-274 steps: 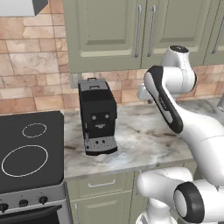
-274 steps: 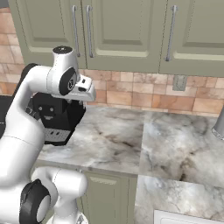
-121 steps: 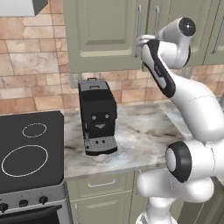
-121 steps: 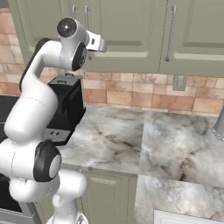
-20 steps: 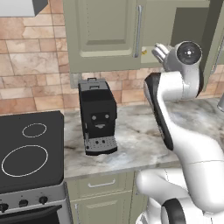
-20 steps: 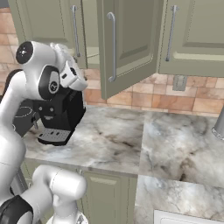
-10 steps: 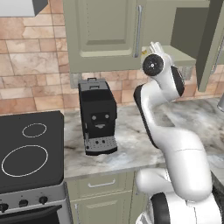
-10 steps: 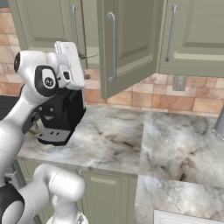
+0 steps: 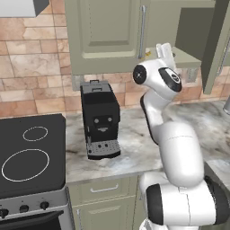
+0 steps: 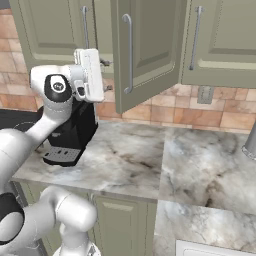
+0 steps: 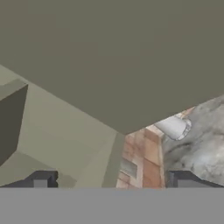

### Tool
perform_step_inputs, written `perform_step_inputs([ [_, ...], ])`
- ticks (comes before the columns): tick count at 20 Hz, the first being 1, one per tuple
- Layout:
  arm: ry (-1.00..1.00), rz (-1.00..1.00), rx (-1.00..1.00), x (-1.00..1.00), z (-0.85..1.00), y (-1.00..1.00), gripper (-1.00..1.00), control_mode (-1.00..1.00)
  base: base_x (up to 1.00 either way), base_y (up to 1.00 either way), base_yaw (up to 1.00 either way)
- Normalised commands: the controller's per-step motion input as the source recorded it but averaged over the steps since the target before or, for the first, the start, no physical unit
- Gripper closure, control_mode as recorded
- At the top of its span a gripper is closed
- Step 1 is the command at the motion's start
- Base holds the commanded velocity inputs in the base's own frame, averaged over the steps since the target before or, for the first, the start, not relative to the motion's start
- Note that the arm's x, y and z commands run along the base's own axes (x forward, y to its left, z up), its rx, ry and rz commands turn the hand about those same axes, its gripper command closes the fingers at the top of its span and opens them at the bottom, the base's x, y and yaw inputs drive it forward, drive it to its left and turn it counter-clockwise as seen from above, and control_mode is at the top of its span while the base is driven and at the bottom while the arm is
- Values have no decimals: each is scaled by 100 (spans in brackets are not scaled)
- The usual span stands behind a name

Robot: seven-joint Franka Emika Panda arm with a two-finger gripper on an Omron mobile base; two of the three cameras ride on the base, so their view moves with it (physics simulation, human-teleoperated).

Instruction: Open the cabinet. Pick the dish brush and place it next to the sink. Then close the cabinet.

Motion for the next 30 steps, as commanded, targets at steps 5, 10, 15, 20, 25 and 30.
perform_step_inputs([
  [5, -12, -23, 5, 9, 6, -33, -100, -100, 0, 0, 0],
  [10, -11, -17, 11, 0, 7, -34, -100, -100, 0, 0, 0],
  [15, -9, -16, 9, 3, -2, -31, -100, -100, 0, 0, 0],
  [20, -16, -12, 4, 10, -11, -25, -100, -100, 0, 0, 0],
  [25, -9, -11, 7, -10, -1, -42, -100, -100, 0, 0, 0],
  [30, -3, -10, 12, -27, -1, -59, -100, -100, 0, 0, 0],
])
